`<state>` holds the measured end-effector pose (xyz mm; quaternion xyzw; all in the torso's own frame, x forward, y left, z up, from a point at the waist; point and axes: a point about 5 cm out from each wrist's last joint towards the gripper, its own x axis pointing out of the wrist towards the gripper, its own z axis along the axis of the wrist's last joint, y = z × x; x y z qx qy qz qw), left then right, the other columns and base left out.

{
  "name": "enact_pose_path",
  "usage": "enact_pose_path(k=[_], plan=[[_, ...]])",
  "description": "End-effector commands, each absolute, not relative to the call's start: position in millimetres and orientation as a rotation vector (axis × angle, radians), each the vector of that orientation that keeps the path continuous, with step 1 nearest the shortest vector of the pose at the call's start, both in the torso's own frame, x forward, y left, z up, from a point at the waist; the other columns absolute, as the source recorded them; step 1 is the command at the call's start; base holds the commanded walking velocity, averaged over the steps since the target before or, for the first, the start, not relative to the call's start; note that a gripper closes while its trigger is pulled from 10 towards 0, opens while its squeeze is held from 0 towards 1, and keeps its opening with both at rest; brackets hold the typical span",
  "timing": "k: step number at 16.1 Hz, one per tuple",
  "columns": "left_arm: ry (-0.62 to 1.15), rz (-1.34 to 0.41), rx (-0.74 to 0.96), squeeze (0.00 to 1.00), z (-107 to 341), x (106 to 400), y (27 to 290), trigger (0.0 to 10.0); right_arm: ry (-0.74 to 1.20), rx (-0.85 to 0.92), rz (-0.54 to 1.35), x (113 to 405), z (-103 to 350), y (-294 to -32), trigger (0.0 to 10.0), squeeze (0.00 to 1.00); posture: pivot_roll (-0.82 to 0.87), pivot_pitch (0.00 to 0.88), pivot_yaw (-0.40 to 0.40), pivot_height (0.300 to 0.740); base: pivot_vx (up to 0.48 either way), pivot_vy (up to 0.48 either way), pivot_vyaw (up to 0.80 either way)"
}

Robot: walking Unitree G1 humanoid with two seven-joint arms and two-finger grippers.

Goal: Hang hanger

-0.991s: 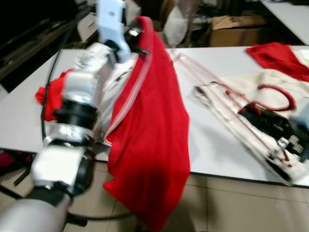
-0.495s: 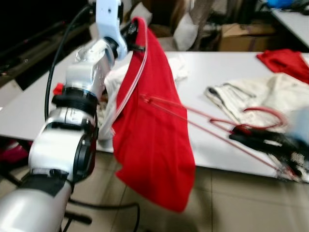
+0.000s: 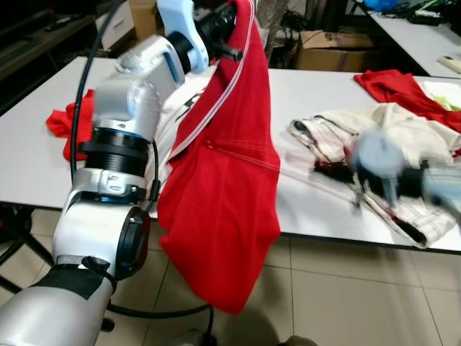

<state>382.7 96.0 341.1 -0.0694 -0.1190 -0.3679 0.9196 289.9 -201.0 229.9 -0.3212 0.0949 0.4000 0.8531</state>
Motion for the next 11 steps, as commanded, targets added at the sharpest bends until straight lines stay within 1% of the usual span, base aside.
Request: enact_pose_path(k=[1, 2, 3, 4, 5, 6, 7, 9, 10, 11], plan=[[-0.366, -0.806, -0.197, 0.0, 378.8, 368.9, 101.1, 10.0, 0.193, -0.743, 0.703, 315.4, 238.2, -214.1, 10.0, 0.0, -0.13, 0.0, 0.024, 0.74, 0.0, 0.0, 0.0], [-0.412, -0.812, -0.22, 0.0, 392.9, 364.9, 105.4, 10.0, 0.136, -0.805, 0.601, 333.5, 255.4, -222.0, 10.0, 0.0, -0.13, 0.0, 0.025, 0.74, 0.0, 0.0, 0.0], [-0.435, -0.809, -0.221, 0.0, 398.3, 363.7, 107.4, 10.0, 0.107, -0.828, 0.561, 339.9, 263.3, -224.3, 10.0, 0.0, -0.13, 0.0, 0.025, 0.74, 0.0, 0.0, 0.0], [-0.521, -0.79, -0.239, 0.0, 416.6, 358.6, 115.5, 10.0, -0.044, -0.815, 0.4, 360.5, 301.2, -229.0, 10.0, 0.0, -0.13, 0.0, 0.024, 0.74, 0.0, 0.0, 0.0], [-0.598, -0.78, -0.284, 0.0, 432.7, 353.5, 122.5, 10.0, -0.199, -0.731, 0.259, 371.7, 337.9, -232.4, 10.0, 0.0, -0.13, 0.0, 0.022, 0.74, 0.0, 0.0, 0.0], [-0.622, -0.777, -0.304, 0.0, 437.8, 351.1, 125.0, 10.0, -0.25, -0.683, 0.216, 374.4, 349.8, -234.0, 10.0, 0.0, -0.12, 0.0, 0.02, 0.74, 0.0, 0.0, 0.0], [-0.68, -0.756, -0.339, 0.0, 448.8, 346.5, 132.2, 10.0, -0.381, -0.608, 0.118, 376.5, 375.9, -238.8, 10.0, 0.0, -0.12, 0.0, 0.018, 0.74, 0.0, 0.0, 0.0], [-0.718, -0.719, -0.394, 0.0, 453.7, 343.9, 141.6, 10.0, -0.502, -0.52, 0.047, 378.5, 392.7, -240.6, 10.0, 0.0, -0.11, 0.0, 0.015, 0.74, 0.0, 0.0, 0.0], [-0.693, -0.682, -0.38, 0.0, 444.1, 348.9, 142.6, 10.0, -0.511, -0.519, 0.047, 381.8, 386.5, -236.1, 10.0, 0.0, -0.11, 0.0, 0.016, 0.74, 0.0, 0.0, 0.0], [-0.647, -0.669, -0.34, 0.0, 432.9, 354.2, 139.1, 10.0, -0.493, -0.532, 0.093, 384.5, 376.9, -231.3, 10.0, 0.0, -0.11, 0.0, 0.019, 0.74, 0.0, 0.0, 0.0]])
